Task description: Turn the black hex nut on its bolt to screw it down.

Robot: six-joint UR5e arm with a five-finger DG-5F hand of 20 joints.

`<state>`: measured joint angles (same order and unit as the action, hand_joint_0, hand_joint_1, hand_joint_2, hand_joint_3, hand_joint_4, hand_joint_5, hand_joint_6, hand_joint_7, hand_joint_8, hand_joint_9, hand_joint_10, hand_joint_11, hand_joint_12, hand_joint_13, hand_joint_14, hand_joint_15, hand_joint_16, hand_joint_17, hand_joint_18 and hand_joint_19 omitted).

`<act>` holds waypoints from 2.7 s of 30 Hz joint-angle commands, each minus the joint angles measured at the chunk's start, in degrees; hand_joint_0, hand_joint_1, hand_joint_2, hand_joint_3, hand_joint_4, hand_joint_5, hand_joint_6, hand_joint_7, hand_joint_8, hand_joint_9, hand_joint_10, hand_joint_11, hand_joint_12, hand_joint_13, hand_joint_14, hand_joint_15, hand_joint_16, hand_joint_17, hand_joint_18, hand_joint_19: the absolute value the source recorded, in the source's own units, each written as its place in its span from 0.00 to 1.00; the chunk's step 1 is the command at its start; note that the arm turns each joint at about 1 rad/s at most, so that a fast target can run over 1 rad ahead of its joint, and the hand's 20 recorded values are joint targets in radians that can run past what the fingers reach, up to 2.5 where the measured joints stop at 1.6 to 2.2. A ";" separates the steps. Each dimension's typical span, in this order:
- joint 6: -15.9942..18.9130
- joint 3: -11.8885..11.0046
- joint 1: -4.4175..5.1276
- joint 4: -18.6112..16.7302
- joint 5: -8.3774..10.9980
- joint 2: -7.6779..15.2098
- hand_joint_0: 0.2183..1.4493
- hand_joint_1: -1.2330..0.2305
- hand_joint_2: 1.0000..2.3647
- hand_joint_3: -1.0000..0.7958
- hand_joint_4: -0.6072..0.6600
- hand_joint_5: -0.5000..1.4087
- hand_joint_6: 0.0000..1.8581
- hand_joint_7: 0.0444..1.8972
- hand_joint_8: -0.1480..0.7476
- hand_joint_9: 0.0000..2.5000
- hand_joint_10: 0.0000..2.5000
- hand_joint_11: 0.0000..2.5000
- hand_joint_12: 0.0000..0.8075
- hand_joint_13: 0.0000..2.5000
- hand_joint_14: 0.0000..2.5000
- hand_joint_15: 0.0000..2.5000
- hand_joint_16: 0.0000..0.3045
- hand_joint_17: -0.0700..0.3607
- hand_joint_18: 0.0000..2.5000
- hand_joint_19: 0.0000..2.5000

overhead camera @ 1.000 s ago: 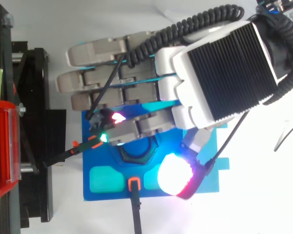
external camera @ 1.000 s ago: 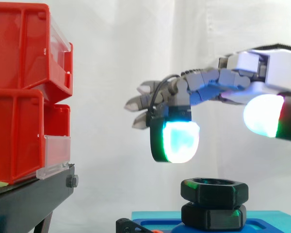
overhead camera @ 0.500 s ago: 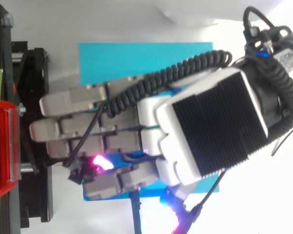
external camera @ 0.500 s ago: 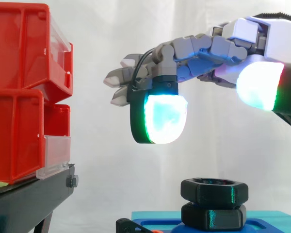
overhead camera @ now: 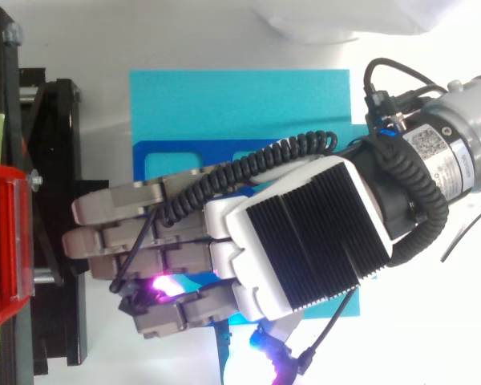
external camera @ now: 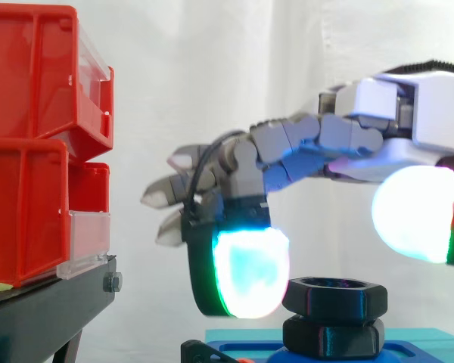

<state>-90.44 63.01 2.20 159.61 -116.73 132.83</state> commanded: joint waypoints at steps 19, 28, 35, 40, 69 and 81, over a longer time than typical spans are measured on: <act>0.00 -0.26 -0.09 0.26 -0.07 0.06 0.18 0.70 0.00 0.28 0.64 0.19 0.27 0.70 0.45 0.23 0.00 0.05 0.39 0.11 0.00 0.00 0.18 0.45 0.04 0.00; 0.00 -0.26 -0.89 -0.09 -0.16 0.41 0.18 0.70 0.00 0.28 0.65 0.19 0.28 0.72 0.45 0.23 0.00 0.05 0.39 0.11 0.00 0.00 0.18 0.45 0.04 0.00; 0.00 -0.26 -1.41 -2.73 -1.13 0.94 0.18 0.70 0.00 0.28 0.66 0.19 0.28 0.72 0.45 0.23 0.00 0.06 0.39 0.11 0.00 0.00 0.18 0.45 0.04 0.00; 0.00 -0.26 -1.68 -2.37 -1.30 0.94 0.18 0.71 0.00 0.28 0.65 0.19 0.29 0.71 0.45 0.23 0.00 0.05 0.39 0.11 0.00 0.00 0.18 0.45 0.04 0.00; 0.18 -0.26 -1.24 -2.81 -0.95 0.94 0.19 0.72 0.00 0.28 0.65 0.20 0.32 0.67 0.44 0.24 0.00 0.05 0.38 0.12 0.00 0.00 0.18 0.45 0.04 0.00; 0.00 0.27 -2.29 -3.69 -1.30 0.94 0.19 0.72 0.00 0.28 0.65 0.20 0.33 0.67 0.45 0.25 0.00 0.06 0.38 0.12 0.00 0.00 0.18 0.45 0.04 0.00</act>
<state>-90.40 62.88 0.22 156.00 -117.95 133.81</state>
